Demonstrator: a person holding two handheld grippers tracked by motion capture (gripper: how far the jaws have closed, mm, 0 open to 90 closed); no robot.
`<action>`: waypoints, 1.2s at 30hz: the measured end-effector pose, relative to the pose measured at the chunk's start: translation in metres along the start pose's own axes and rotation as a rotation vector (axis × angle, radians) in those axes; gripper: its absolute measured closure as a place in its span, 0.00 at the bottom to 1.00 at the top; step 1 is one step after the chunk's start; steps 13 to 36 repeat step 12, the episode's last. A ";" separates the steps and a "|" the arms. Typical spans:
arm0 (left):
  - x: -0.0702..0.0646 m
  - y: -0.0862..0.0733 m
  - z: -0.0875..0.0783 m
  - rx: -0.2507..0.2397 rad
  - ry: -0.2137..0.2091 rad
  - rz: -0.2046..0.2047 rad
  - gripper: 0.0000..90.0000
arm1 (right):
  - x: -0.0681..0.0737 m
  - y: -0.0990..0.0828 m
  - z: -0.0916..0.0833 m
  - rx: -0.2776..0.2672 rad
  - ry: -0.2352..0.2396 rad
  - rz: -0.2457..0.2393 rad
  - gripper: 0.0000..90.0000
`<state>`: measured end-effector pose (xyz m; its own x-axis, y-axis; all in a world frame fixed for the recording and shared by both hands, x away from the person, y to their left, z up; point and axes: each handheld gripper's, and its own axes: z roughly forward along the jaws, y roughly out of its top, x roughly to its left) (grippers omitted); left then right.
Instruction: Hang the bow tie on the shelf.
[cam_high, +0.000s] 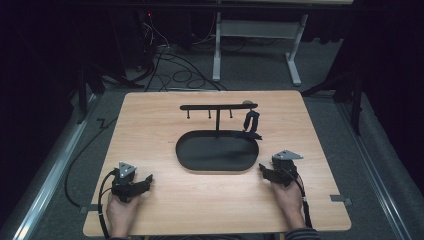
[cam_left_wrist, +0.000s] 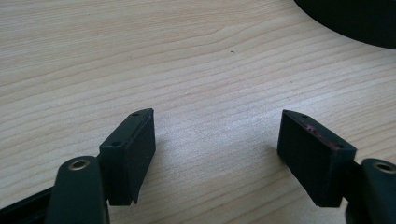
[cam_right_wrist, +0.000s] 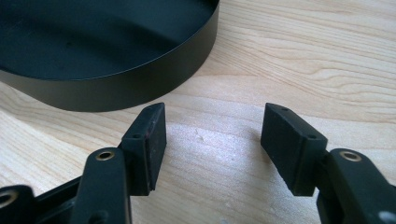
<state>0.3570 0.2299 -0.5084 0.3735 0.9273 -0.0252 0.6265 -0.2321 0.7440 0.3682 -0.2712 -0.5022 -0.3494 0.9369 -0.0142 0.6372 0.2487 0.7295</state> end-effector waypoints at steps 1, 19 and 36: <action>0.000 0.000 0.000 0.000 0.000 0.000 0.31 | 0.000 0.000 0.000 0.000 0.000 0.000 0.46; 0.000 0.000 0.000 0.002 0.003 0.004 0.32 | 0.000 0.000 0.000 0.000 0.001 0.001 0.46; 0.000 0.000 0.000 0.002 0.003 0.004 0.32 | 0.000 0.000 0.000 0.000 0.001 0.001 0.46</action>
